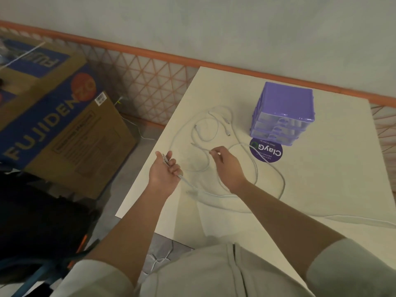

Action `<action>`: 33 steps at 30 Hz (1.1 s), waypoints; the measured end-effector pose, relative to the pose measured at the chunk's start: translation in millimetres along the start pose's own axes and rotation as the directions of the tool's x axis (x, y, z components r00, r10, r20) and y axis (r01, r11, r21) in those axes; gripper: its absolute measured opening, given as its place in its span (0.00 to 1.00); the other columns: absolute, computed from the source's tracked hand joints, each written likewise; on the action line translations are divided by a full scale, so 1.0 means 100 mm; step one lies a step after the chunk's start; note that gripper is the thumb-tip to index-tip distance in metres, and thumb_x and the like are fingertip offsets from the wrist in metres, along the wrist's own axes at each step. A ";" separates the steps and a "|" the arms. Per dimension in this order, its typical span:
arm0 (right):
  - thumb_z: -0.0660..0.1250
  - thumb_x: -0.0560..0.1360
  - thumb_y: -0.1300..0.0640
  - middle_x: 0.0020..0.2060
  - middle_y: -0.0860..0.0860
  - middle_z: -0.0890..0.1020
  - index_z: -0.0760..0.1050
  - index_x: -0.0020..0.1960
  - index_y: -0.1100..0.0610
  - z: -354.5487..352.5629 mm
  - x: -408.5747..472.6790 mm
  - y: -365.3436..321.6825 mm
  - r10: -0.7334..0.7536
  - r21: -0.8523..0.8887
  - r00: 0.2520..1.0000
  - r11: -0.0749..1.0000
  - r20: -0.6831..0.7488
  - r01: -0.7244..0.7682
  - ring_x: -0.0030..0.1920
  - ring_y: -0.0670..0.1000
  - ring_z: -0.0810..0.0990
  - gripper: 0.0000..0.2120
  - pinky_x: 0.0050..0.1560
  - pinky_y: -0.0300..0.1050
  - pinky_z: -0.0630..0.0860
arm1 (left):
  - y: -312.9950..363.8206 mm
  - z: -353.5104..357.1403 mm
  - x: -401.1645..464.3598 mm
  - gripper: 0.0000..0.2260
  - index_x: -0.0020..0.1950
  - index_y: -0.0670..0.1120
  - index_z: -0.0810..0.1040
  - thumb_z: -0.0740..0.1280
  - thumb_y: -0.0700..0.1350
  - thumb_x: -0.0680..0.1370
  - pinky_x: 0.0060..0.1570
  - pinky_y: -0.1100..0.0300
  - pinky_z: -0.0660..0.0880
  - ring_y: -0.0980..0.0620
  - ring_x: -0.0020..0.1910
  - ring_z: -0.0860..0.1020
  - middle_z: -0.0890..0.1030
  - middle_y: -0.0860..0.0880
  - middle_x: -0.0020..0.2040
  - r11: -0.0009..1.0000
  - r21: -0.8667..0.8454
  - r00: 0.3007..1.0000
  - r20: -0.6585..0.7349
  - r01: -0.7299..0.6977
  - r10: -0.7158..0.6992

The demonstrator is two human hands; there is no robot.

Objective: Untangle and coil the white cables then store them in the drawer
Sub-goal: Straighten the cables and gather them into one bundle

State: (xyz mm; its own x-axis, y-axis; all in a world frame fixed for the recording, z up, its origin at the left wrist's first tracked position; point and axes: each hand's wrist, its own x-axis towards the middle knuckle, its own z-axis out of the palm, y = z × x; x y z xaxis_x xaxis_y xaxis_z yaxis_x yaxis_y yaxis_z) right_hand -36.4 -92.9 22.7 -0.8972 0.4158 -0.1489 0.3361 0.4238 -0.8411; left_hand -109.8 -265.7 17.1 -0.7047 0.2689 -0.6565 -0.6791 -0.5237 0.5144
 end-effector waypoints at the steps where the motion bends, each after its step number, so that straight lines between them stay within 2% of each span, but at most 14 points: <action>1: 0.59 0.82 0.52 0.41 0.49 0.79 0.76 0.55 0.54 -0.01 0.01 -0.02 0.026 0.071 1.000 0.997 -0.007 -0.025 0.41 0.50 0.76 0.10 0.39 0.40 0.70 | 0.01 0.07 0.00 0.18 0.49 0.48 0.75 0.54 0.59 0.83 0.26 0.66 0.60 0.56 0.26 0.58 0.63 0.53 0.32 1.000 0.030 1.000 0.014 -0.006 0.005; 4: 0.61 0.81 0.55 0.36 0.49 0.78 0.77 0.53 0.54 -0.04 -0.04 -0.09 0.066 0.254 0.998 0.965 0.010 -0.067 0.35 0.48 0.75 0.07 0.36 0.36 0.72 | 0.02 0.24 0.03 0.17 0.60 0.48 0.77 0.54 0.56 0.84 0.26 0.67 0.60 0.57 0.26 0.58 0.62 0.53 0.31 0.993 0.111 0.998 0.062 -0.040 0.034; 6: 0.62 0.81 0.56 0.35 0.49 0.78 0.76 0.51 0.54 -0.05 -0.12 -0.14 0.055 0.292 0.998 0.954 0.034 -0.063 0.32 0.46 0.75 0.05 0.34 0.30 0.71 | 0.01 0.32 0.06 0.17 0.62 0.48 0.77 0.54 0.56 0.84 0.27 0.68 0.62 0.57 0.26 0.59 0.62 0.54 0.31 0.991 0.119 0.994 0.096 -0.056 0.045; 8: 0.63 0.80 0.56 0.36 0.50 0.78 0.76 0.50 0.53 -0.04 -0.19 -0.14 0.041 0.300 0.997 0.952 0.069 -0.060 0.31 0.44 0.75 0.04 0.33 0.28 0.70 | 0.02 0.38 0.07 0.17 0.61 0.48 0.77 0.54 0.55 0.84 0.30 0.68 0.64 0.58 0.26 0.60 0.63 0.54 0.31 0.993 0.100 0.991 0.130 -0.056 0.043; 10: 0.63 0.80 0.55 0.37 0.50 0.77 0.76 0.49 0.51 -0.03 -0.26 -0.12 0.034 0.302 0.995 0.951 0.098 -0.063 0.32 0.42 0.75 0.04 0.35 0.32 0.72 | 0.03 0.44 0.07 0.17 0.60 0.48 0.78 0.54 0.55 0.84 0.35 0.67 0.66 0.58 0.29 0.63 0.65 0.53 0.32 0.995 0.085 0.988 0.152 -0.056 0.043; 13: 0.63 0.80 0.53 0.36 0.46 0.77 0.77 0.49 0.47 -0.03 -0.30 -0.11 0.034 0.286 0.995 0.956 0.095 -0.060 0.35 0.45 0.75 0.05 0.41 0.42 0.75 | 0.01 0.48 0.08 0.16 0.59 0.49 0.79 0.56 0.55 0.83 0.43 0.64 0.70 0.58 0.37 0.71 0.72 0.52 0.39 0.993 0.100 0.984 0.175 -0.065 0.047; 17: 0.63 0.80 0.51 0.34 0.46 0.77 0.78 0.53 0.47 -0.04 -0.32 -0.19 0.015 0.239 0.999 0.971 0.049 -0.026 0.30 0.37 0.74 0.05 0.42 0.41 0.73 | 0.00 0.54 0.01 0.16 0.64 0.54 0.75 0.52 0.56 0.84 0.56 0.60 0.72 0.57 0.53 0.78 0.81 0.55 0.53 0.988 0.147 0.963 0.270 -0.046 0.004; 19: 0.63 0.80 0.50 0.34 0.44 0.77 0.78 0.54 0.47 -0.04 -0.32 -0.22 0.005 0.198 0.999 0.980 0.045 -0.014 0.30 0.37 0.74 0.06 0.40 0.41 0.72 | -0.01 0.56 -0.02 0.16 0.68 0.54 0.71 0.51 0.55 0.84 0.59 0.57 0.72 0.55 0.56 0.79 0.83 0.54 0.55 0.990 0.136 0.951 0.309 -0.043 -0.001; 24: 0.63 0.80 0.49 0.34 0.41 0.77 0.80 0.55 0.45 -0.02 -0.32 -0.23 0.016 0.081 1.000 0.997 0.016 -0.018 0.33 0.39 0.74 0.07 0.38 0.39 0.69 | -0.01 0.62 -0.06 0.16 0.69 0.54 0.71 0.53 0.54 0.84 0.55 0.57 0.74 0.56 0.43 0.83 0.84 0.52 0.49 0.995 0.097 0.935 0.354 -0.017 -0.019; 27: 0.63 0.80 0.48 0.35 0.42 0.78 0.79 0.54 0.45 -0.02 -0.29 -0.27 0.030 0.058 0.999 0.998 -0.011 -0.030 0.34 0.39 0.75 0.07 0.37 0.39 0.69 | -0.02 0.61 -0.04 0.16 0.70 0.53 0.71 0.53 0.54 0.84 0.55 0.57 0.75 0.56 0.41 0.81 0.83 0.52 0.46 0.996 0.083 0.927 0.376 -0.026 -0.007; 29: 0.63 0.79 0.45 0.36 0.45 0.80 0.77 0.52 0.47 -0.01 -0.26 -0.29 0.045 0.011 0.999 0.999 -0.012 -0.044 0.32 0.40 0.75 0.08 0.34 0.41 0.68 | -0.01 0.61 -0.02 0.16 0.70 0.50 0.70 0.54 0.52 0.84 0.55 0.58 0.74 0.57 0.35 0.77 0.77 0.54 0.37 0.997 0.066 0.924 0.383 -0.030 0.003; 31: 0.63 0.78 0.41 0.38 0.48 0.82 0.72 0.49 0.51 -0.01 -0.24 -0.28 0.075 -0.042 0.997 0.996 -0.016 -0.075 0.36 0.47 0.78 0.13 0.33 0.43 0.68 | 0.01 0.62 0.00 0.15 0.68 0.46 0.72 0.54 0.49 0.85 0.55 0.60 0.74 0.58 0.30 0.70 0.70 0.54 0.31 0.999 0.053 0.928 0.371 -0.012 -0.009; 33: 0.60 0.78 0.38 0.40 0.51 0.80 0.70 0.47 0.54 -0.02 -0.21 -0.28 0.106 -0.129 0.994 0.986 0.018 -0.103 0.38 0.53 0.77 0.18 0.34 0.45 0.69 | 0.02 0.62 0.01 0.15 0.63 0.44 0.76 0.54 0.49 0.85 0.47 0.63 0.73 0.58 0.27 0.66 0.66 0.54 0.29 0.999 0.038 0.937 0.350 0.008 -0.021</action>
State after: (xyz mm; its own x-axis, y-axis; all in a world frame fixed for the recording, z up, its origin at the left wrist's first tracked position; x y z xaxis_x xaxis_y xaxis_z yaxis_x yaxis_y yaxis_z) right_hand -26.1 -111.8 50.4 -0.8615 0.4438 -0.2466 0.4607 0.4791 -0.7472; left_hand -124.8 -216.0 51.7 -0.7176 0.5458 -0.4326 -0.6922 -0.4907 0.5292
